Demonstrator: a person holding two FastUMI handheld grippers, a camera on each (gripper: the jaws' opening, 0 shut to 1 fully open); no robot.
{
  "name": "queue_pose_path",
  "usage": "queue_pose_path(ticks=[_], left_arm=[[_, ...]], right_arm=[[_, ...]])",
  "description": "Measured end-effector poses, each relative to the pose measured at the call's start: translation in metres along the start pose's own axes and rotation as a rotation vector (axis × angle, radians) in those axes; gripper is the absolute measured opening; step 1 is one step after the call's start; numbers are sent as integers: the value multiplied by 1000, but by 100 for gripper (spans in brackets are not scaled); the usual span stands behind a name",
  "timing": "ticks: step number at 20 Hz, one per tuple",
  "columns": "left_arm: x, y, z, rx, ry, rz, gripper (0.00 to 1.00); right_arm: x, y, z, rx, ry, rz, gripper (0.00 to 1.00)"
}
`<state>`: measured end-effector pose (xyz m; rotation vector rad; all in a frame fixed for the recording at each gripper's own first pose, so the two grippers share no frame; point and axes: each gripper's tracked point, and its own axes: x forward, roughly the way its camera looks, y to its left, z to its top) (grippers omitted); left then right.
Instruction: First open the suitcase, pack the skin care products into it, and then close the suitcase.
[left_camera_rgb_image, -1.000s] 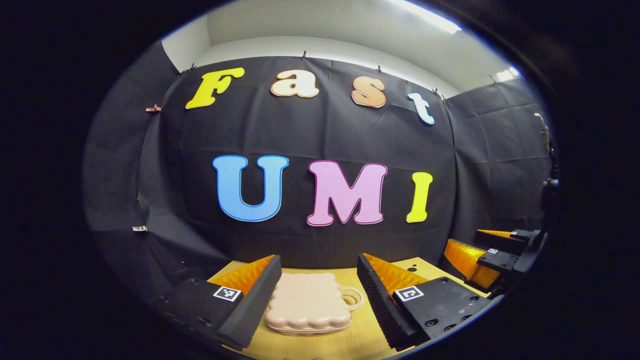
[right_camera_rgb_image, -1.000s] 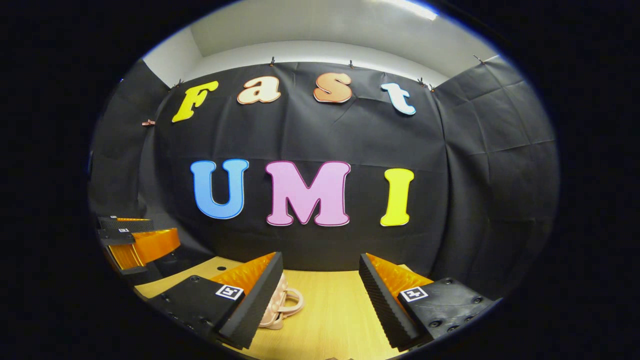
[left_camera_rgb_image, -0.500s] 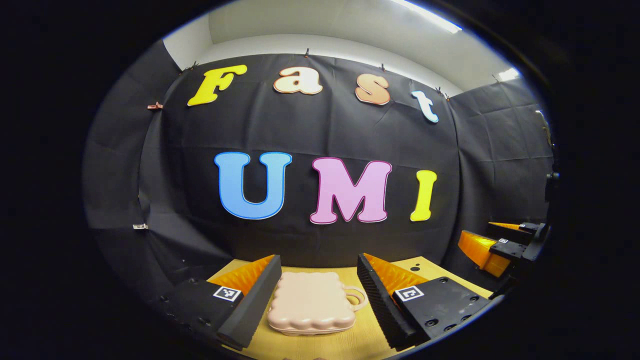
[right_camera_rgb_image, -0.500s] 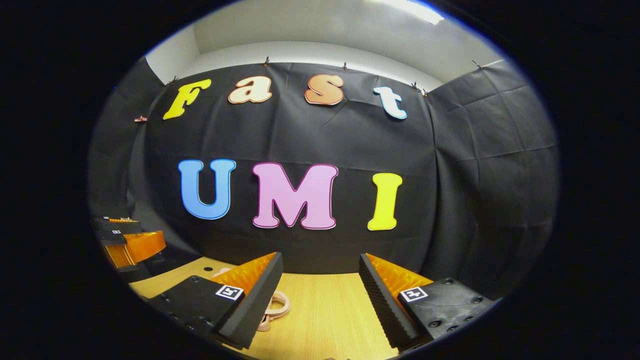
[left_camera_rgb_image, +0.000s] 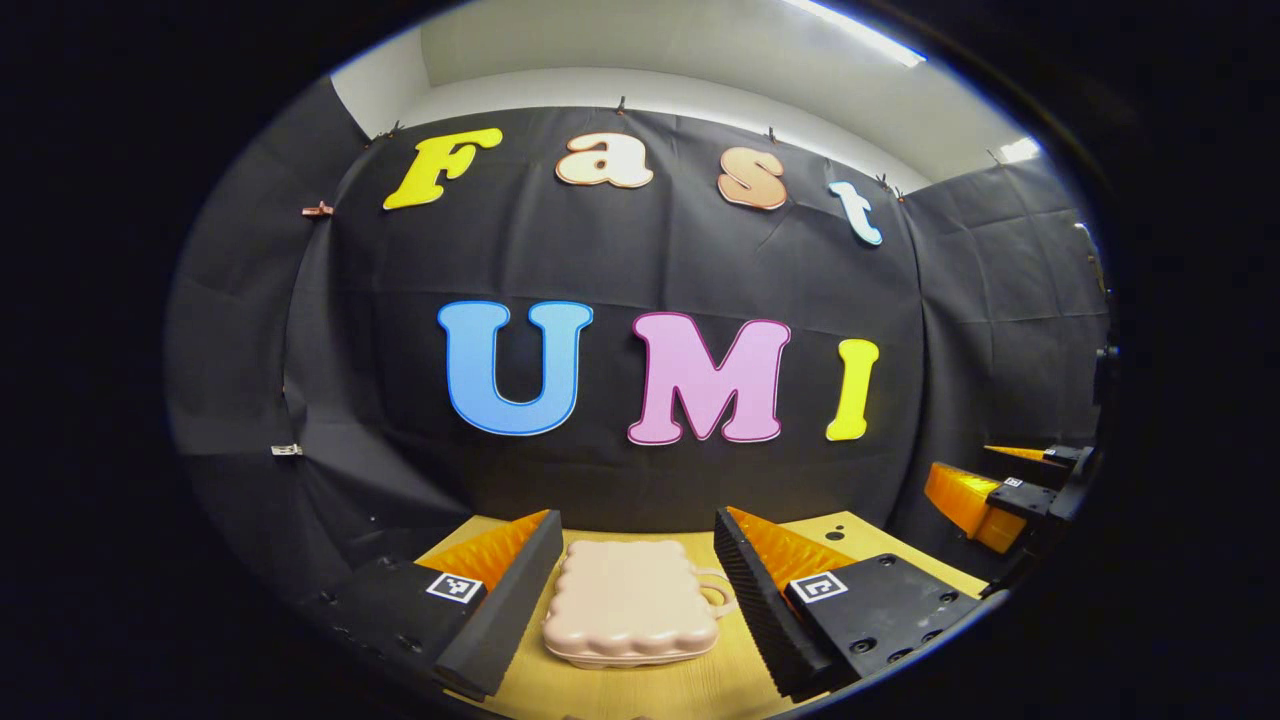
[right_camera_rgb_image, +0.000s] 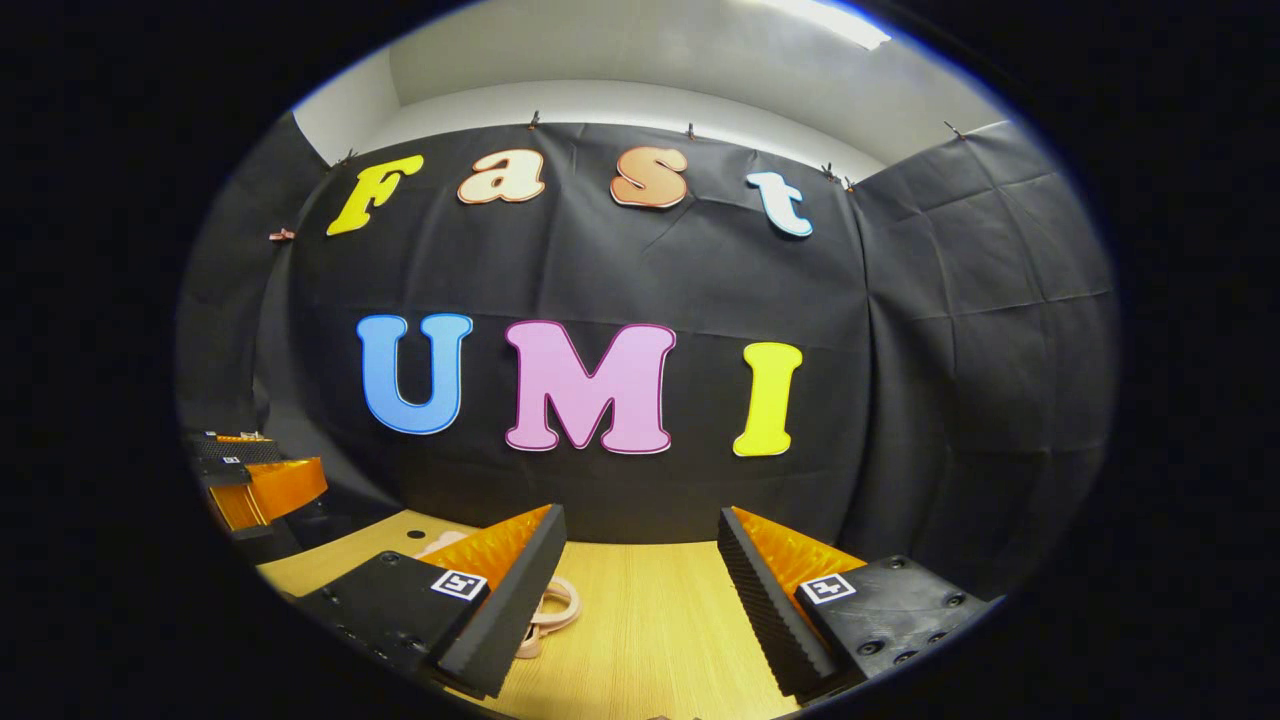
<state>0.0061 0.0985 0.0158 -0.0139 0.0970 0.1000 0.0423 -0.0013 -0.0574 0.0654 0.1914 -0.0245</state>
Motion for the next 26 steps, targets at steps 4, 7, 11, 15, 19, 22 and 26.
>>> queue_pose_path(ticks=[4,7,11,15,19,22,26], left_arm=[[-4,5,-7,-2,23,11,96],[-5,9,-11,-2,33,17,96],[-3,12,-11,-5,35,27,95],[-1,13,-10,-3,30,25,96],[0,11,-7,2,24,24,96],[1,11,-7,-2,26,22,95],[2,13,-8,0,26,23,96]], right_arm=[[-2,1,-1,15,6,4,97],[-3,0,2,10,-1,4,97],[-2,0,-1,7,5,7,97],[0,-1,-1,4,8,10,97],[0,-2,1,2,-4,13,97],[3,-2,1,1,-2,18,97],[4,-2,3,-2,-5,19,97]])
